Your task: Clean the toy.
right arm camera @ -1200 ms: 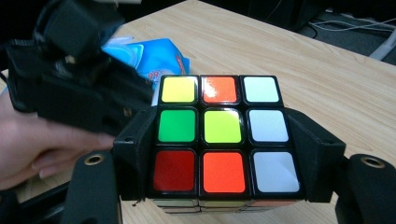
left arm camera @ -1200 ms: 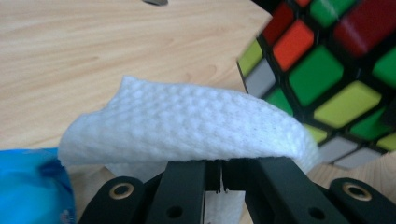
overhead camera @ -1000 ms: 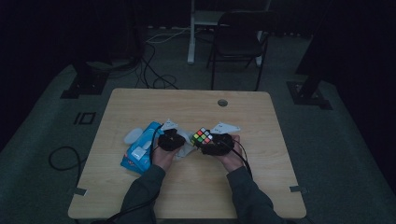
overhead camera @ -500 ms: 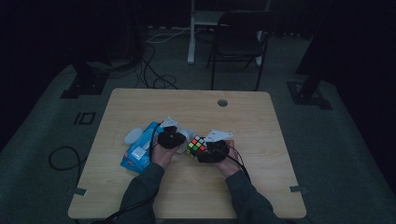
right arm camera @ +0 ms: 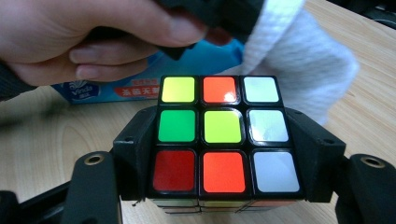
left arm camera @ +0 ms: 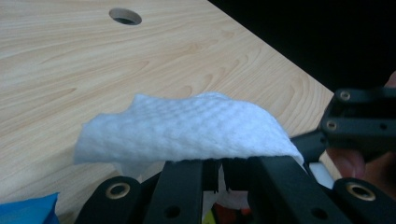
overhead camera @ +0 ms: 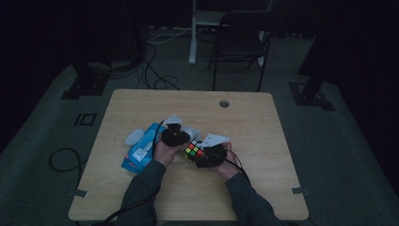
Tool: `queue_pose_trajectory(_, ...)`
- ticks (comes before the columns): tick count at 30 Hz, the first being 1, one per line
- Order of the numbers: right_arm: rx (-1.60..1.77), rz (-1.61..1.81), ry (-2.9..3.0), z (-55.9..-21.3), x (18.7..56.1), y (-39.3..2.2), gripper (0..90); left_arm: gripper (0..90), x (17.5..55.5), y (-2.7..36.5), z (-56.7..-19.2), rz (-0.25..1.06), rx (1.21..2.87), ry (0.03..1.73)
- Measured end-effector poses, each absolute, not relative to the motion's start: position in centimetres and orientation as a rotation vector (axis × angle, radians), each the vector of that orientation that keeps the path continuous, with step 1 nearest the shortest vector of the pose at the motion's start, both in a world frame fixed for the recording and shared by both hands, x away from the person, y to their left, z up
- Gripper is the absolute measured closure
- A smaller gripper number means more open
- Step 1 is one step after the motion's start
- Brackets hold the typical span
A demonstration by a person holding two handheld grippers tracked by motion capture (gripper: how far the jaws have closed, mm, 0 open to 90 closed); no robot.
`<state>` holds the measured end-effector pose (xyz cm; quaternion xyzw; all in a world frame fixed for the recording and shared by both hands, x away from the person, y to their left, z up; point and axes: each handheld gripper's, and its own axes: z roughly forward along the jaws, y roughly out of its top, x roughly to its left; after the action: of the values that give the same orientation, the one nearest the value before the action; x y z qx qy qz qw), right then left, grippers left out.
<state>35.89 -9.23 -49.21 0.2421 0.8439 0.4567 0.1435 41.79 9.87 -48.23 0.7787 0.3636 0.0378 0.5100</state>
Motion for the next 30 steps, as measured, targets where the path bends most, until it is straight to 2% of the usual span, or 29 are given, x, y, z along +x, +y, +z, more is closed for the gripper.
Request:
queue_pose_trajectory(12,0.652,1.307,2.463,-49.7,35.7,-8.3,33.8,86.3,41.5,9.3,-47.7,0.053,1.854,0.838)
queue_pose_trajectory(30,0.599,1.289,2.45,-49.1,35.3,-8.3,33.8,85.7,42.0,9.7,-48.9,0.032,1.877,0.891)
